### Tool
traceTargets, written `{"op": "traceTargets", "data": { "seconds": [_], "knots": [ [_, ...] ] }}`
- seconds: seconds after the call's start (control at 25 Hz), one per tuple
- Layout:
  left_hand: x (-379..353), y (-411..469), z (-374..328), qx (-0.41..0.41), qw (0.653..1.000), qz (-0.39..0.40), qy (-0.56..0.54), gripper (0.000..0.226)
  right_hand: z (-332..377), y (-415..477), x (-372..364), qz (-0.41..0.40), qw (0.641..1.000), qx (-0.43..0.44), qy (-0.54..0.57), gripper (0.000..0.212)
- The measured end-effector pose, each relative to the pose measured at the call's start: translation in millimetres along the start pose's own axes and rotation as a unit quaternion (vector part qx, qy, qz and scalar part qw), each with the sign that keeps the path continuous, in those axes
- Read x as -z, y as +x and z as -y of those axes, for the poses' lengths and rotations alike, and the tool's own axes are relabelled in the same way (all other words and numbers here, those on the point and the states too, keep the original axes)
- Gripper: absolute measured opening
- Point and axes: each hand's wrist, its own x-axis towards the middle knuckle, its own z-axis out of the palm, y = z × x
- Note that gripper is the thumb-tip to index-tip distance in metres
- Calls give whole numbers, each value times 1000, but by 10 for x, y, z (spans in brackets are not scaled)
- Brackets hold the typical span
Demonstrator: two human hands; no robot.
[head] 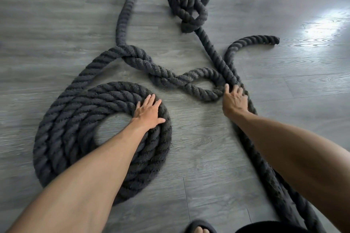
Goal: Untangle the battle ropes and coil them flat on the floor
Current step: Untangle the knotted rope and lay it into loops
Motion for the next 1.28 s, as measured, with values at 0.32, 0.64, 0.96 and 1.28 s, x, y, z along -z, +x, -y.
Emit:
{"op": "traceTargets", "data": {
  "seconds": [0.32, 0.64, 0.96, 1.28],
  "knots": [
    [207, -606, 1033, 163, 969, -183, 7, 68, 1847, -987, 662, 130, 947, 250, 157, 70],
    [50, -1090, 2455, 394, 894, -56, -203, 144, 2508, -1261, 177, 224, 940, 237, -96, 110],
    [-197, -1475, 1816, 442, 876, -63, -182, 144, 2138, -732, 402, 183, 930, 289, -131, 93],
    [-366, -1525, 1029, 463, 860, 20, -215, 131, 2698, -1588, 595, 211, 933, 285, 66, 85]
  ]
}}
